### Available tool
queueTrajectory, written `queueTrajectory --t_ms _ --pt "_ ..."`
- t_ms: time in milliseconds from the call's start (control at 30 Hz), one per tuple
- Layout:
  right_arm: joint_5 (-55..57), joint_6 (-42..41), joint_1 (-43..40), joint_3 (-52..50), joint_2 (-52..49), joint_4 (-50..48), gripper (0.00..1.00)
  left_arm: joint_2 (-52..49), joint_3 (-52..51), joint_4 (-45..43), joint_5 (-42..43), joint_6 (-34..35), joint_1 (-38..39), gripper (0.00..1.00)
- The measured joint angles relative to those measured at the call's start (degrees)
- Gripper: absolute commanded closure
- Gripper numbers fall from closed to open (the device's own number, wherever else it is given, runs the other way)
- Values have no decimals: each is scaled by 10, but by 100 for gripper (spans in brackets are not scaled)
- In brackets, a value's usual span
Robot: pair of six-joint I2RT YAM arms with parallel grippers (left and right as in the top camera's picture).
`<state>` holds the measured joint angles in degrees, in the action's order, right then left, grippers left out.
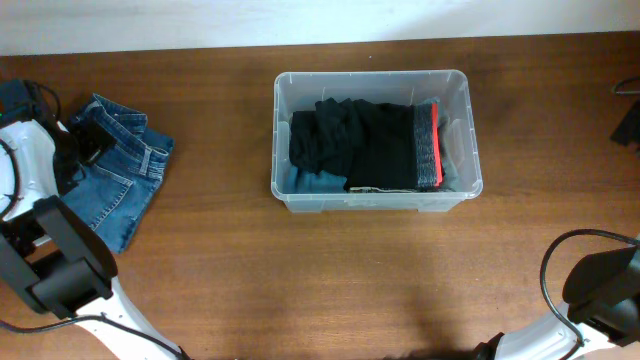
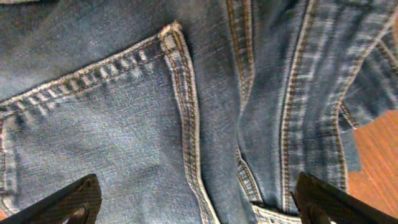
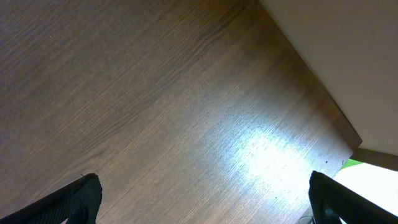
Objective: Pack container
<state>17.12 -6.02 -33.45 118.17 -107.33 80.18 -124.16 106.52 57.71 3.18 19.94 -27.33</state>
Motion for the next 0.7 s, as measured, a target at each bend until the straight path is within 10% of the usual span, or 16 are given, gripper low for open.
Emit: queueTrajectory --t_ms 167,367,700 --pt "0 0 0 0 0 0 2 1 0 14 10 0 0 4" --pt "0 0 0 0 0 0 2 1 0 49 15 3 0 44" --pt "0 0 0 0 0 0 2 1 1 126 26 26 -15 19"
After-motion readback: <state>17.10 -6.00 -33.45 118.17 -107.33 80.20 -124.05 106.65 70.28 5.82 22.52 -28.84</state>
